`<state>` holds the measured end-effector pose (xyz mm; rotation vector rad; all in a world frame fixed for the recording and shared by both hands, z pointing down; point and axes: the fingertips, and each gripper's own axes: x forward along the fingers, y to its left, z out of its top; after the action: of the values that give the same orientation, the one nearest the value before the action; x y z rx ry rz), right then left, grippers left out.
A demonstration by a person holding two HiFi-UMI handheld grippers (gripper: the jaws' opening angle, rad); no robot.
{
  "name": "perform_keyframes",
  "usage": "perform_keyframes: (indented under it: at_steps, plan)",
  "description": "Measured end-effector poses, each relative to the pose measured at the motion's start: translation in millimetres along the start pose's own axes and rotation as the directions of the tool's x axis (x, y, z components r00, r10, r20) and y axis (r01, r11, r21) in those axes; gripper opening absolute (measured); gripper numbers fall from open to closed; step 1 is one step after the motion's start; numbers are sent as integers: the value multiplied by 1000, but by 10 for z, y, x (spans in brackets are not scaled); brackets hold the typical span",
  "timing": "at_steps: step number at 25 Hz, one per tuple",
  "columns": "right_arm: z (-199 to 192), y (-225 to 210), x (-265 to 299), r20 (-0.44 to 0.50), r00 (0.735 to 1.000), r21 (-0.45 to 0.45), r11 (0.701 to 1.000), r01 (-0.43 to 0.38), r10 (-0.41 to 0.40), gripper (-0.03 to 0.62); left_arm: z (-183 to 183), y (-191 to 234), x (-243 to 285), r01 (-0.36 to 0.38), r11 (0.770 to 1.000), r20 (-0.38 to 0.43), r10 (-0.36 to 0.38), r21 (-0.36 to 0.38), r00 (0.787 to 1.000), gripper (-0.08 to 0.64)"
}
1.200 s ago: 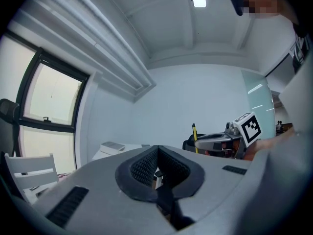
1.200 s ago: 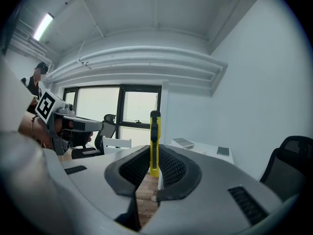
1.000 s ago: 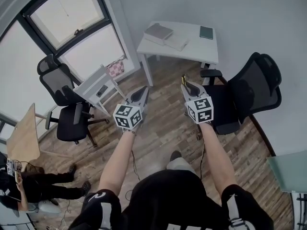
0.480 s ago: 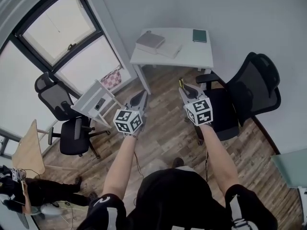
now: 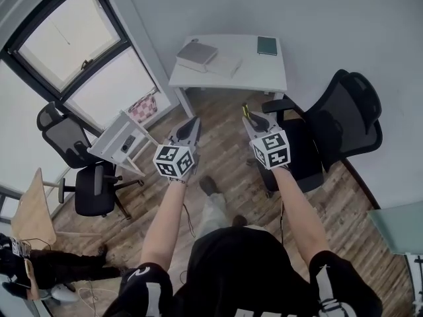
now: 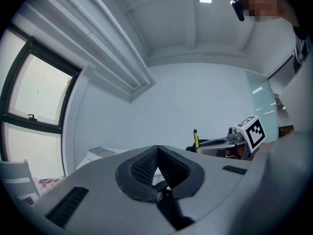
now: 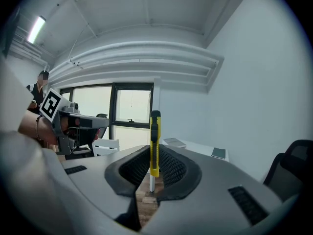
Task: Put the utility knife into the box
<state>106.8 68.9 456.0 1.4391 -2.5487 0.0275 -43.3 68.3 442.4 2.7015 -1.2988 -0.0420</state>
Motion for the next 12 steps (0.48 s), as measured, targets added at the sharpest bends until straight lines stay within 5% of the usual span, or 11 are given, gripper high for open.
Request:
perform_keyframes:
  at_steps: [12]
  plan:
    - [143, -357, 677, -12, 1000, -4, 1000, 22, -22, 67, 119, 594, 615, 18, 1000, 7, -18, -1, 1000, 25]
